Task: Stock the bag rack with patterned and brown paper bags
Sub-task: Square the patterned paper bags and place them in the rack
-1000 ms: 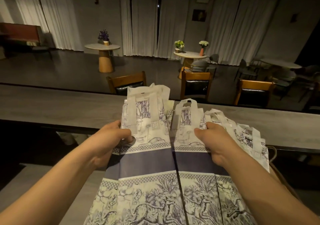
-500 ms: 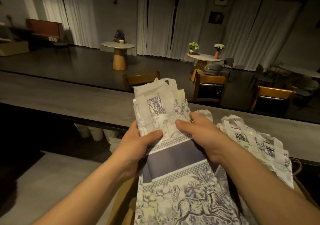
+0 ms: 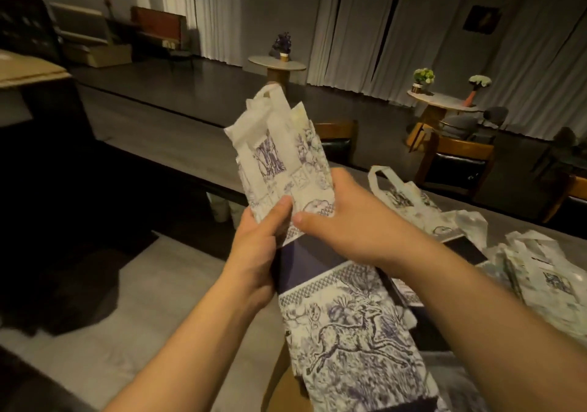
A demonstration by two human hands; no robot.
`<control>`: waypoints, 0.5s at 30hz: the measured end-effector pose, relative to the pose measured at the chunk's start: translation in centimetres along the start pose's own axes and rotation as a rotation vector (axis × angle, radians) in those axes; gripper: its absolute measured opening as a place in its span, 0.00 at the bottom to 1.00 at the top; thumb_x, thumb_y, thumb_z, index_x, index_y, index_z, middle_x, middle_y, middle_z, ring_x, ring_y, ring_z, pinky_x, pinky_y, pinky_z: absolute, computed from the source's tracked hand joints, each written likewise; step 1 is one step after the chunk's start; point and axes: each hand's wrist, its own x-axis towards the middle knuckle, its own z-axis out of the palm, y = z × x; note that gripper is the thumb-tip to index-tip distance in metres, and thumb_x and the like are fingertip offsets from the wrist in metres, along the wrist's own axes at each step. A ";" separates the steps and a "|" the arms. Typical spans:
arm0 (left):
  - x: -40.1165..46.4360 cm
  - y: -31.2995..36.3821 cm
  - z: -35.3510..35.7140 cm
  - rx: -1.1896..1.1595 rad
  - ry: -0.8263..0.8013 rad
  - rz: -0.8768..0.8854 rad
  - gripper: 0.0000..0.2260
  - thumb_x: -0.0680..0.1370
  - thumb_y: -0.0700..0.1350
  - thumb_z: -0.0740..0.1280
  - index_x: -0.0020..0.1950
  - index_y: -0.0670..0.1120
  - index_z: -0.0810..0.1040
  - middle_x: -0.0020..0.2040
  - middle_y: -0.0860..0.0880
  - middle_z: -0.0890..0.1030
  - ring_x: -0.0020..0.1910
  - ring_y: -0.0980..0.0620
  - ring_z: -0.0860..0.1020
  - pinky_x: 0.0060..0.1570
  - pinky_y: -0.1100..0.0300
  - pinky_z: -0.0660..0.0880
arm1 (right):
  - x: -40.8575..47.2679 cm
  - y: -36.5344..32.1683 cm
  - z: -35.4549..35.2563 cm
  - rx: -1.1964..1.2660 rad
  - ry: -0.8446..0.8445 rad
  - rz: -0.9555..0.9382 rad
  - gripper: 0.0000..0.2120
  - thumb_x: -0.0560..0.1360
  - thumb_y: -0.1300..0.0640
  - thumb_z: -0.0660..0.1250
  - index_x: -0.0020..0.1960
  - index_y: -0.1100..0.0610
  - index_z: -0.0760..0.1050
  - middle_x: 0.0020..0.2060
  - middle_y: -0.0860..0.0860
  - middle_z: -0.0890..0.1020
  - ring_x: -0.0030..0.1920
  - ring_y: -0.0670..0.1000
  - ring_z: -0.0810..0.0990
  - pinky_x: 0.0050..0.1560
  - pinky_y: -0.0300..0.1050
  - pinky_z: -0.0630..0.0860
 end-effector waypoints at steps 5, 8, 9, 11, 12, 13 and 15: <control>1.2 1.5 -4.7 -0.184 0.371 0.024 0.21 0.83 0.61 0.62 0.65 0.47 0.81 0.52 0.45 0.88 0.51 0.43 0.87 0.56 0.44 0.82 | 2.4 -3.5 4.9 -0.138 -0.148 -0.024 0.23 0.80 0.47 0.70 0.71 0.46 0.64 0.56 0.42 0.78 0.53 0.46 0.79 0.43 0.38 0.73; 1.4 2.9 -7.1 -0.189 0.560 0.091 0.21 0.85 0.60 0.58 0.62 0.46 0.80 0.49 0.46 0.88 0.46 0.45 0.87 0.47 0.51 0.83 | 3.5 -5.3 8.2 -0.246 -0.211 -0.075 0.16 0.82 0.47 0.67 0.67 0.47 0.67 0.52 0.46 0.81 0.46 0.46 0.79 0.39 0.42 0.74; 1.4 3.1 -7.7 -0.223 0.555 0.087 0.21 0.85 0.61 0.57 0.62 0.47 0.80 0.50 0.46 0.88 0.46 0.46 0.87 0.47 0.53 0.82 | 3.6 -5.8 9.2 -0.280 -0.217 -0.093 0.14 0.82 0.48 0.66 0.64 0.48 0.67 0.49 0.48 0.81 0.44 0.47 0.79 0.37 0.44 0.74; 1.3 3.3 -9.4 -0.282 0.500 0.086 0.23 0.85 0.62 0.54 0.62 0.48 0.82 0.54 0.46 0.88 0.49 0.47 0.87 0.52 0.52 0.81 | 3.8 -6.6 11.4 -0.341 -0.245 -0.133 0.13 0.83 0.48 0.65 0.61 0.51 0.65 0.45 0.50 0.81 0.39 0.49 0.79 0.32 0.47 0.72; 1.1 3.1 -9.7 -0.297 0.475 0.076 0.24 0.84 0.63 0.54 0.63 0.49 0.82 0.55 0.46 0.88 0.50 0.47 0.87 0.54 0.51 0.80 | 3.7 -6.6 12.0 -0.377 -0.248 -0.148 0.13 0.83 0.48 0.64 0.61 0.52 0.64 0.44 0.50 0.81 0.39 0.51 0.80 0.32 0.49 0.75; 0.8 3.0 -10.3 -0.315 0.470 0.063 0.24 0.84 0.63 0.55 0.63 0.49 0.82 0.54 0.46 0.88 0.49 0.48 0.87 0.53 0.51 0.80 | 3.7 -6.6 12.6 -0.419 -0.251 -0.166 0.14 0.83 0.47 0.64 0.60 0.51 0.63 0.44 0.50 0.80 0.40 0.52 0.81 0.35 0.51 0.78; 0.5 2.5 -11.8 -0.362 0.517 0.051 0.24 0.83 0.63 0.57 0.62 0.48 0.84 0.52 0.46 0.88 0.44 0.48 0.88 0.45 0.52 0.81 | 3.9 -6.8 13.6 -0.507 -0.263 -0.211 0.14 0.83 0.44 0.63 0.58 0.50 0.61 0.41 0.48 0.77 0.40 0.53 0.80 0.39 0.53 0.80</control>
